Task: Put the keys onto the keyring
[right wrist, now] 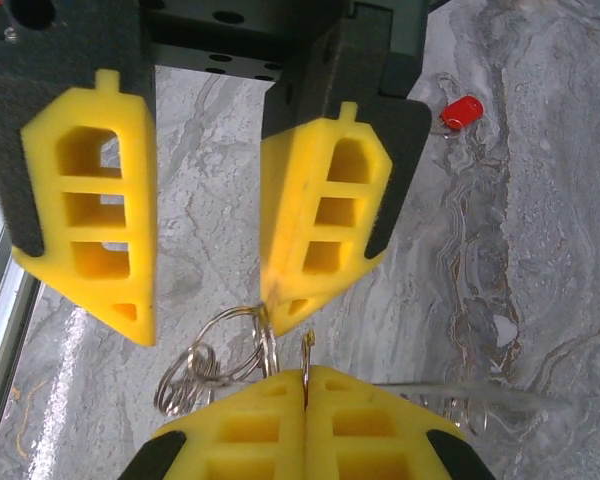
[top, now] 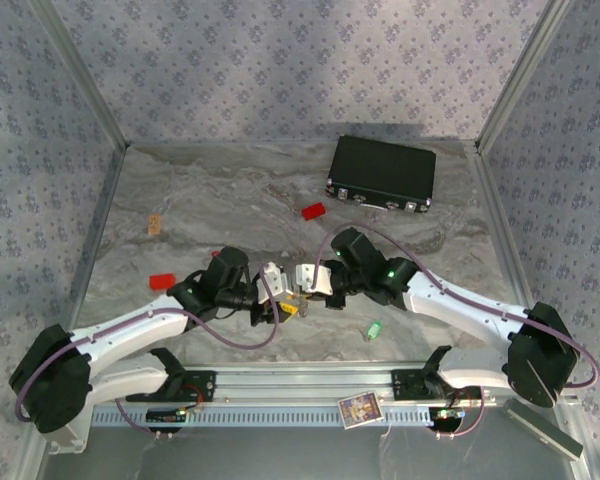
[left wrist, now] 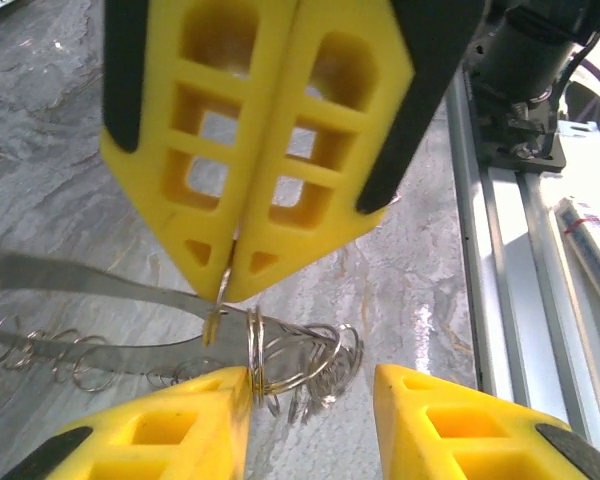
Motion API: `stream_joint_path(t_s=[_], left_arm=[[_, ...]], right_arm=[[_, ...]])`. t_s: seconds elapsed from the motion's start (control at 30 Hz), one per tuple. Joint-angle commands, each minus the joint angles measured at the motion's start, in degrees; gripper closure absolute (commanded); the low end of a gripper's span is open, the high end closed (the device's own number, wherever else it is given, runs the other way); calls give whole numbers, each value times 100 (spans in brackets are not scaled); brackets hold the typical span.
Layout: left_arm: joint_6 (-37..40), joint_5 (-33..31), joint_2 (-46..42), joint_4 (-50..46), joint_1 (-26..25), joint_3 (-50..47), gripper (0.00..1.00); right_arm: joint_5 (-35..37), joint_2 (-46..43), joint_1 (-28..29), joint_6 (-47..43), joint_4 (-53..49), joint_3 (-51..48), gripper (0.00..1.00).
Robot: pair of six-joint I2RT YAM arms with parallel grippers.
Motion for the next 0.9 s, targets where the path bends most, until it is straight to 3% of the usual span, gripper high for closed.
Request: stream_joint_path(t_s=[0.0,0.23,0.43,0.87], left_arm=[[107,430,-174,155,-67,-4,64],[249,680,-244,-97,-97,-60,64],[269,500,-329,-89,-92,-85,63],[91,-851,-1679,451,140,-527,67]], right_arm=[[61,-131,22,-70,12,-57,100],[75,-122,9,-71,20,-58,100],[69,-122,18,-68,-5,-47,100],[50,-122,53,-108,-60,-60,100]])
